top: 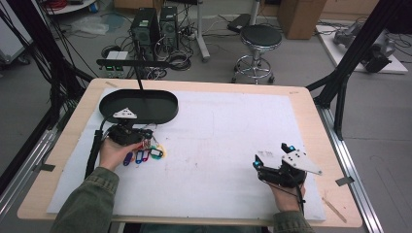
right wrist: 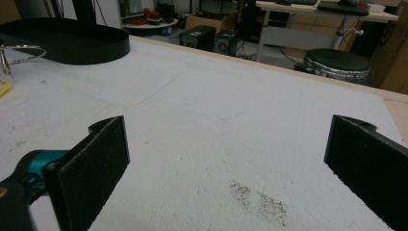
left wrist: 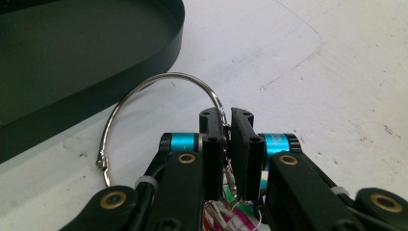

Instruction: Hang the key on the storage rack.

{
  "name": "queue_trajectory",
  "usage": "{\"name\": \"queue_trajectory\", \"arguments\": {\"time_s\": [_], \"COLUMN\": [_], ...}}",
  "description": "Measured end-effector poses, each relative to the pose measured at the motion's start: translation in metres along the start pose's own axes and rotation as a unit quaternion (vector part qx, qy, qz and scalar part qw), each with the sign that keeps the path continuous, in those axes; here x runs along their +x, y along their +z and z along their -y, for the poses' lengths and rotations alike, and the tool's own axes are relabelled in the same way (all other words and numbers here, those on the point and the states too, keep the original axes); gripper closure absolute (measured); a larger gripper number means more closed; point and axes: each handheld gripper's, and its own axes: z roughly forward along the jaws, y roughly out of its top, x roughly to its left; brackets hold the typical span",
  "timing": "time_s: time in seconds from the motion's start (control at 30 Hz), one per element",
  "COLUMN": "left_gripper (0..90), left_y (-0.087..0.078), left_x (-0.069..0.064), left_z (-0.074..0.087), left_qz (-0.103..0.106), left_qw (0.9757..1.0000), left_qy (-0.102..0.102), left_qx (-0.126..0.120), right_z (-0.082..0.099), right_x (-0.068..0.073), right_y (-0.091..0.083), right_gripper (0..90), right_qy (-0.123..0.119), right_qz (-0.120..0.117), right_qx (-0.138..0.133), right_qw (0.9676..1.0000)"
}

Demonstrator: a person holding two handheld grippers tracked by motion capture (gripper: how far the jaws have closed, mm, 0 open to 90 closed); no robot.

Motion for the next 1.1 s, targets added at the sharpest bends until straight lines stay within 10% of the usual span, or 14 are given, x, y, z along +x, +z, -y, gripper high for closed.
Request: {"name": "queue_trajectory", "arguments": {"time_s": [1.1], "left_gripper": [83.3], "left_y": [-0.044], "left_x": [-0.017], "left_z": [-0.029], "left_qz": [-0.01], "left_qw": [0.999], "left_qy": [0.042], "left_qx": [-0.014], "right_z": [0.0], "right_x": [-0.001], "right_y": [-0.002], "right_gripper": [0.8], "right_qy": [0.003], "right_qz": [0.003], "right_qx": [-0.005], "right_qw": [1.0]}}
